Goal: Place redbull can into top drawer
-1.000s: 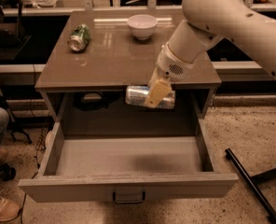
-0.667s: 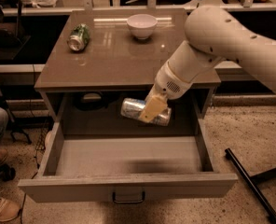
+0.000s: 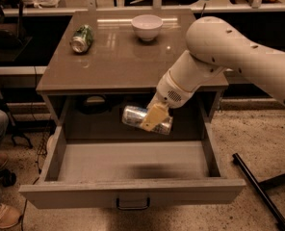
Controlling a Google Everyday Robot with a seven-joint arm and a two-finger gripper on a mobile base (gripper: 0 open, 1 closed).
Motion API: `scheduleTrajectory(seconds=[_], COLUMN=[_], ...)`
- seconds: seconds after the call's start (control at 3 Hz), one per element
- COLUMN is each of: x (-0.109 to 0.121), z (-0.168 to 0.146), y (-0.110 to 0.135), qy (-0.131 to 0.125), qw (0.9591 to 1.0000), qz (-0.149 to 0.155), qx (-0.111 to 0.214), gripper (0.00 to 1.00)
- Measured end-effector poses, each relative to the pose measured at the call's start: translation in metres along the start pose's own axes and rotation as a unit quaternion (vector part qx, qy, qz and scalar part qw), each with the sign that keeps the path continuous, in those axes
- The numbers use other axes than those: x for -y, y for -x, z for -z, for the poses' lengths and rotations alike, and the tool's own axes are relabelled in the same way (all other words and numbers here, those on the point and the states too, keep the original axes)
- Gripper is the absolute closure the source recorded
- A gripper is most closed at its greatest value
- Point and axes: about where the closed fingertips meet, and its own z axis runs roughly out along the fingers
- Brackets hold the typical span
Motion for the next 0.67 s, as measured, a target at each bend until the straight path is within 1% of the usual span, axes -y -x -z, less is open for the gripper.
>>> scheduleTrajectory(seconds=[0.33, 0.67], x=[-0.006, -0.006], z=[-0.045, -0.090], y=[-0.004, -0.005], qy=[0.022, 0.042], qw=[0.9995, 0.9979], qz=[-0.014, -0.038], qx=[0.020, 0.033], gripper=[1.00, 0.86])
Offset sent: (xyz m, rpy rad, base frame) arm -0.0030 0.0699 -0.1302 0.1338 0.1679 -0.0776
